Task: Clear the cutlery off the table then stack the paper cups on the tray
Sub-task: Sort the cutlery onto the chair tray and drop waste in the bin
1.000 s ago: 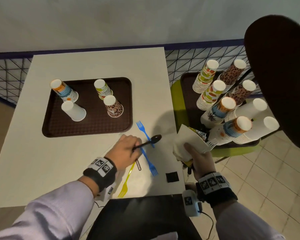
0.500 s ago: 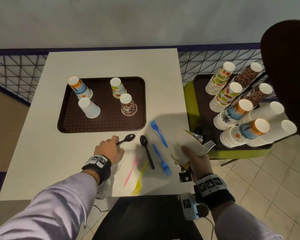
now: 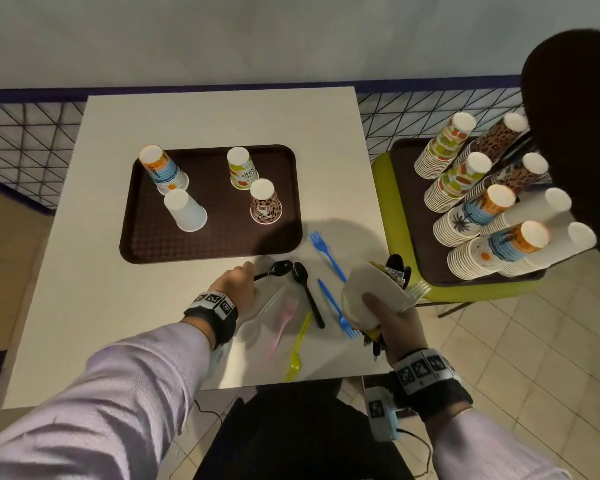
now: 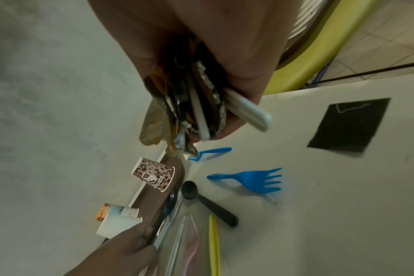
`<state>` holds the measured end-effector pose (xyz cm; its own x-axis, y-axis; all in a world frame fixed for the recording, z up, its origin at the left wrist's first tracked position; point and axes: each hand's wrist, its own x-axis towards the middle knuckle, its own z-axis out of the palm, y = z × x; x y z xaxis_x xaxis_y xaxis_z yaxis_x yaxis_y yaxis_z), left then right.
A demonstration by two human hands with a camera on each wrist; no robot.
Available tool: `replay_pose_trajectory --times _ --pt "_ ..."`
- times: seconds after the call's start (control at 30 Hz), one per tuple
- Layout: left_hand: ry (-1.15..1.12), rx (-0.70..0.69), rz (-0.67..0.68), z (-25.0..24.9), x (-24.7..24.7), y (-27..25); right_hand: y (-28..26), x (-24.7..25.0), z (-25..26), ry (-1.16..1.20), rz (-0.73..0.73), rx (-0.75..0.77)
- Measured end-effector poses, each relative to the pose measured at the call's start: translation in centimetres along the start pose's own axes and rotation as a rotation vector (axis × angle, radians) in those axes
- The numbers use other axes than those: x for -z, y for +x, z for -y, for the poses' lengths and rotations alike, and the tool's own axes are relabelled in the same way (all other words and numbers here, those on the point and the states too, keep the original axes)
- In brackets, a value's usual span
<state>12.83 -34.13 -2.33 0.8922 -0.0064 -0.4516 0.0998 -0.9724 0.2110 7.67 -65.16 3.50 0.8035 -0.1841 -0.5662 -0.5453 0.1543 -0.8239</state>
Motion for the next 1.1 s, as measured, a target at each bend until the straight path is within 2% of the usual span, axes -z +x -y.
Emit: replay_pose_trajectory --times 0.2,0.27,0.33,0.5,0.6,0.7,0.87,0.97,1.1 --pt "-0.166 0.107 0.062 1.1 -0.1 -1.4 0.3 0.0 -0.9 -0.007 0.001 -0.003" --pt "-0.191 0.092 0.086 1.4 0.8 -2.1 0.3 -0.1 -0.8 -0.012 -0.002 -0.010" --pt "-0.171 0.026 0.101 1.4 1.7 -2.7 0.3 0.0 -0.8 -0.005 -0.009 -0.015" --pt "-0.001 -0.258 0.198 1.3 2.0 -3.5 0.4 -0.1 -0.8 -0.039 0.001 0.009" --pt "0.120 -0.324 0.249 0.8 1.5 -3.6 0.4 0.0 -0.8 -0.053 0.000 0.006" --pt "0.294 -0.381 0.234 0.3 1.2 -3.3 0.5 0.2 -0.8 -0.066 0.009 -0.003" --pt "0.369 -0.399 0.218 1.3 1.4 -3.0 0.6 0.2 -0.6 -0.067 0.033 0.008" --pt "0.303 -0.420 0.183 2.5 1.7 -3.5 0.9 0.5 -1.0 -0.083 0.017 0.009" --pt "0.130 -0.457 0.027 3.6 2.1 -5.0 0.9 0.6 -0.7 -0.086 0.012 -0.008"
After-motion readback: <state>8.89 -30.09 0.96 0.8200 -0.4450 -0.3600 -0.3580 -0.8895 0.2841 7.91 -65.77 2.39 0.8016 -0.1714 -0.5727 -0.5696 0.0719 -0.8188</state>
